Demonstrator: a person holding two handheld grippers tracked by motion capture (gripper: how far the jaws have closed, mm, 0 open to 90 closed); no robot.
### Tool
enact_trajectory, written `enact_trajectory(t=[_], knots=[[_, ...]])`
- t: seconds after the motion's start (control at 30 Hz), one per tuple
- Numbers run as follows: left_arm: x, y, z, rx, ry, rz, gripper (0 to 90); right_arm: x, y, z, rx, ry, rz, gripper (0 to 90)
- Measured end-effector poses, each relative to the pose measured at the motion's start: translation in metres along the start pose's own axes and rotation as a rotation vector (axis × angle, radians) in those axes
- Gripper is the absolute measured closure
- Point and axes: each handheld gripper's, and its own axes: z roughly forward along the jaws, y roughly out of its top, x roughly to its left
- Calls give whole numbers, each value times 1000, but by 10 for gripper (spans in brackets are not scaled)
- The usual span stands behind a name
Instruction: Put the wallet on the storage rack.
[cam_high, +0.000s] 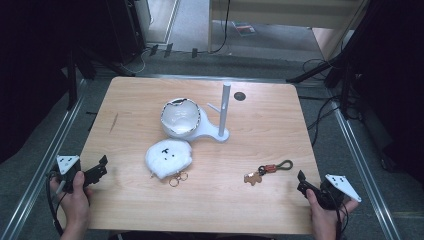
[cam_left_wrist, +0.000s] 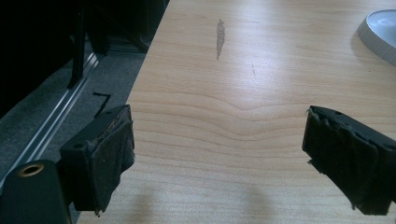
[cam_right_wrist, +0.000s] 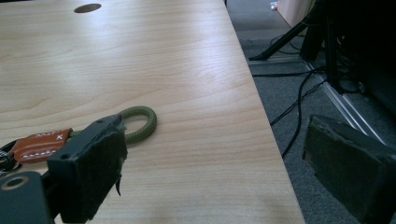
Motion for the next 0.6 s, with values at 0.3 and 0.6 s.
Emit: enact_trajectory(t=[0.3,0.6], knots=[[0,-1,-1,-4,-8,3,99,13,10,-8,-4,22,-6,83],[-1,0,-1,0,-7,7,100,43,21,-13,-14,78,-47,97]])
